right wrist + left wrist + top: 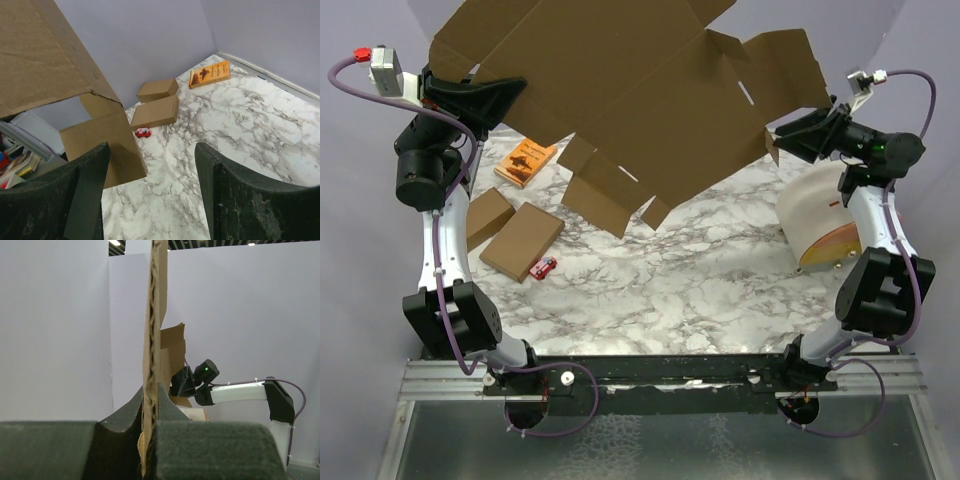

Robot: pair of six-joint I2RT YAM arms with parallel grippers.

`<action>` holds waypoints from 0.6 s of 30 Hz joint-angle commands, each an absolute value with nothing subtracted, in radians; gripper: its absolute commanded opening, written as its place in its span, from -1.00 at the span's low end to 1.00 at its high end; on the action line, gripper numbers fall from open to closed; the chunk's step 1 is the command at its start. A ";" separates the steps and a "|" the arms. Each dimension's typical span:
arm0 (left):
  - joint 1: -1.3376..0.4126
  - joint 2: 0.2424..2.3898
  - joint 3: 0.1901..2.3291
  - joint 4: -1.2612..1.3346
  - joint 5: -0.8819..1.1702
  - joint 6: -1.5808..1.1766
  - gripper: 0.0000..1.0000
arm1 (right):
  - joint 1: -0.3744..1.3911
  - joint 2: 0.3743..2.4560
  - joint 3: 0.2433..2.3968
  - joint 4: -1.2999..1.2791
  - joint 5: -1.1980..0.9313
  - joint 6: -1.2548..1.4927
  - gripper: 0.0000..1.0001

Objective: Fold the paper box

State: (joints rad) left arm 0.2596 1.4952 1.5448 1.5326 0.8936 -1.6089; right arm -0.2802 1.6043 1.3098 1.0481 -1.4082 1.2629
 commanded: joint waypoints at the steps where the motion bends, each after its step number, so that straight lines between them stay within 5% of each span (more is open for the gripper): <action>1: 0.257 1.482 1.569 1.787 0.838 -1.617 -1.00 | -0.243 1.601 1.303 1.114 -1.416 1.303 0.38; 9: 0.257 1.486 1.572 1.787 0.834 -1.619 -1.00 | -0.225 1.595 1.290 1.075 -1.412 1.267 0.13; 18: 0.257 1.485 1.572 1.787 0.833 -1.620 -1.00 | -0.203 1.613 1.282 1.123 -1.401 1.307 -0.56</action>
